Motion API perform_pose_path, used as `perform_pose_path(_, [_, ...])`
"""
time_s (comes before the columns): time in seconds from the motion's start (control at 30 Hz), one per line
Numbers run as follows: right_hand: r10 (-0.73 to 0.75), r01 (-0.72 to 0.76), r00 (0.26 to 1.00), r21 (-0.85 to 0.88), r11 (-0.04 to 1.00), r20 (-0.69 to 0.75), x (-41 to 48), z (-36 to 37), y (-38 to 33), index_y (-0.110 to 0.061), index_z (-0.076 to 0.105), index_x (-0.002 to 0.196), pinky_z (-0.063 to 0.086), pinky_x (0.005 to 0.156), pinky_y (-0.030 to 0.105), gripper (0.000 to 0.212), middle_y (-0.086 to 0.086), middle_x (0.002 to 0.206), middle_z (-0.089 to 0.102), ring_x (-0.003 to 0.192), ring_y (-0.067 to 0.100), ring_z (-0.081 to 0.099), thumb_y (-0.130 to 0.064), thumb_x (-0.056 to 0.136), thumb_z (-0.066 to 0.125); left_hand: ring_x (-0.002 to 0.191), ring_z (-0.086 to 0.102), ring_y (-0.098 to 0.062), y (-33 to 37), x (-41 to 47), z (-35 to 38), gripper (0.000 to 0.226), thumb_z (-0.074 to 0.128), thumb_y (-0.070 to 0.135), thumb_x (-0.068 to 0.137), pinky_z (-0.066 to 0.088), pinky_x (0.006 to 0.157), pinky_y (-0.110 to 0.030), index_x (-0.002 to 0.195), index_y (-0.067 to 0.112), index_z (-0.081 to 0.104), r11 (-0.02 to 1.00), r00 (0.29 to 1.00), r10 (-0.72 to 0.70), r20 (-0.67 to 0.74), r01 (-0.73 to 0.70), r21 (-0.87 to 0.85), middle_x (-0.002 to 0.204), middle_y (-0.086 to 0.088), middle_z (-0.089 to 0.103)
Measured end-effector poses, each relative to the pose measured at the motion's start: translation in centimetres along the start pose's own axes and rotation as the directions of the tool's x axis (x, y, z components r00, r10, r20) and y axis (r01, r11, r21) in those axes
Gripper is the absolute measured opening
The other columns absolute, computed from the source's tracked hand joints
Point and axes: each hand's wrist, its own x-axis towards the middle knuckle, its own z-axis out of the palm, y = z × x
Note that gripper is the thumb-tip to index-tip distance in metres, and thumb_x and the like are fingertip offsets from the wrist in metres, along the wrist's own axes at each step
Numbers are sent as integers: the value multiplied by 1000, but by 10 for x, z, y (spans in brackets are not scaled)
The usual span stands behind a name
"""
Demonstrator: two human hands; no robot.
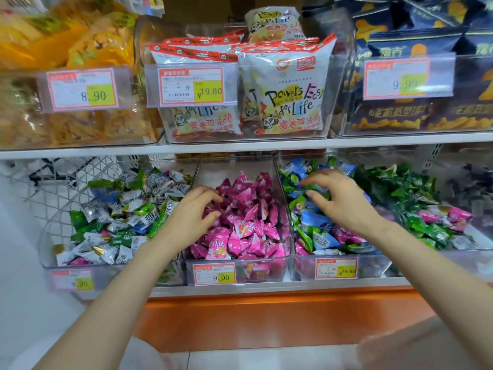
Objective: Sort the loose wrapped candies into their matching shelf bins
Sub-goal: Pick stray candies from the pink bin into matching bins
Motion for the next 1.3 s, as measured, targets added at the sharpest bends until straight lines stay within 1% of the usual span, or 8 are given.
perform_pose_path(0.2, [-52,48,996,65,997,70,9,14,-18,-19,67,110,37,83,27,21,3,108,65,103,20,55,-18,91,58,114,48,-8,6,2,1,25,67,28,84,35,103,-31,108,26,63,992,977,77,197,-55,-115,116,11,59])
perform_pose_path(0.33, [-105,97,990,83,992,94,11,23,-28,-19,69,107,37,77,24,19,3,101,66,95,19,57,-19,90,60,121,36,-6,6,6,6,38,70,28,81,28,106,-30,117,34,59,991,791,123,599,-64,-118,129,13,48])
perform_pose_path(0.43, [-154,140,980,122,983,122,11,30,-33,-19,69,105,43,79,28,18,2,97,66,91,18,58,-17,90,60,123,31,-11,2,8,13,42,71,25,80,29,106,-36,117,39,57,998,730,55,682,-68,-7,131,12,40])
perform_pose_path(0.77, [-226,199,958,161,967,174,13,44,-45,-22,70,103,46,86,35,17,-1,96,67,94,16,56,-19,89,61,101,46,-13,-5,25,16,16,72,14,79,39,91,-29,94,19,67,998,891,68,448,-56,-40,104,3,50])
perform_pose_path(0.87, [-239,201,946,182,963,220,13,50,-52,-23,71,103,43,86,29,17,-5,98,69,91,12,53,-21,88,62,98,47,-16,-9,34,6,10,71,11,79,39,89,-30,89,12,69,998,967,57,247,-46,-50,98,-1,49])
perform_pose_path(0.97, [-251,211,918,158,965,308,14,58,-63,-24,72,99,43,84,27,15,-6,94,69,88,8,50,-30,87,64,102,48,-19,-14,40,6,26,71,6,77,38,88,-26,101,7,60,999,998,-4,57,7,-50,108,-2,46])
perform_pose_path(1.1, [-286,259,860,122,958,422,14,71,-74,-26,71,101,44,82,31,19,-7,90,64,90,11,52,-36,85,65,113,47,-25,-16,40,15,49,75,13,75,43,94,-38,116,6,49,994,999,-34,29,31,109,127,-9,43])
perform_pose_path(1.3, [-420,490,729,18,872,541,21,86,-77,-38,43,137,25,105,32,55,-2,145,32,128,17,31,-32,85,64,112,47,-23,-26,26,-1,31,68,19,82,38,88,-32,109,11,57,994,999,-4,-41,8,112,116,-5,55])
